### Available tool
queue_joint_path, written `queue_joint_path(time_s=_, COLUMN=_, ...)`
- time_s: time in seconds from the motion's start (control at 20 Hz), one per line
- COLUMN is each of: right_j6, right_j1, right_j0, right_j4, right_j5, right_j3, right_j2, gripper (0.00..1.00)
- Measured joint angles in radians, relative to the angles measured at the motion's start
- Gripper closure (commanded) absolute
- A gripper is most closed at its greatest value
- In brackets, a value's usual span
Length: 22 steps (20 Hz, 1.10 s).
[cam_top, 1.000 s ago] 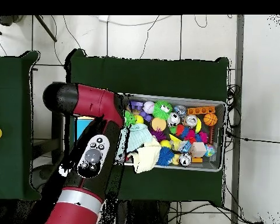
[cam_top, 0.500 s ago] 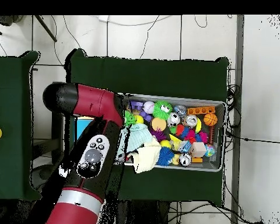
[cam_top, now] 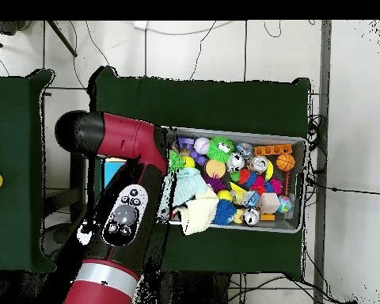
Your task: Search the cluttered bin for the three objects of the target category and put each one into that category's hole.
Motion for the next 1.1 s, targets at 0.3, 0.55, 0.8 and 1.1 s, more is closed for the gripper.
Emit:
queue_joint_path(time_s=0.3, right_j6=0.000, right_j1=-0.023, right_j0=-0.002, right_j4=-0.002, right_j5=0.000, right_j3=0.000, right_j2=-0.005, gripper=0.00)
queue_joint_path(time_s=0.55, right_j6=0.000, right_j1=-0.052, right_j0=-0.002, right_j4=-0.004, right_j5=0.001, right_j3=0.000, right_j2=-0.015, gripper=0.00)
queue_joint_path(time_s=0.8, right_j6=0.000, right_j1=-0.084, right_j0=-0.002, right_j4=-0.015, right_j5=0.036, right_j3=-0.014, right_j2=-0.036, gripper=0.00)
queue_joint_path(time_s=1.1, right_j6=0.000, right_j1=-0.138, right_j0=-0.003, right_j4=-0.046, right_j5=0.221, right_j3=-0.068, right_j2=-0.074, gripper=0.00)
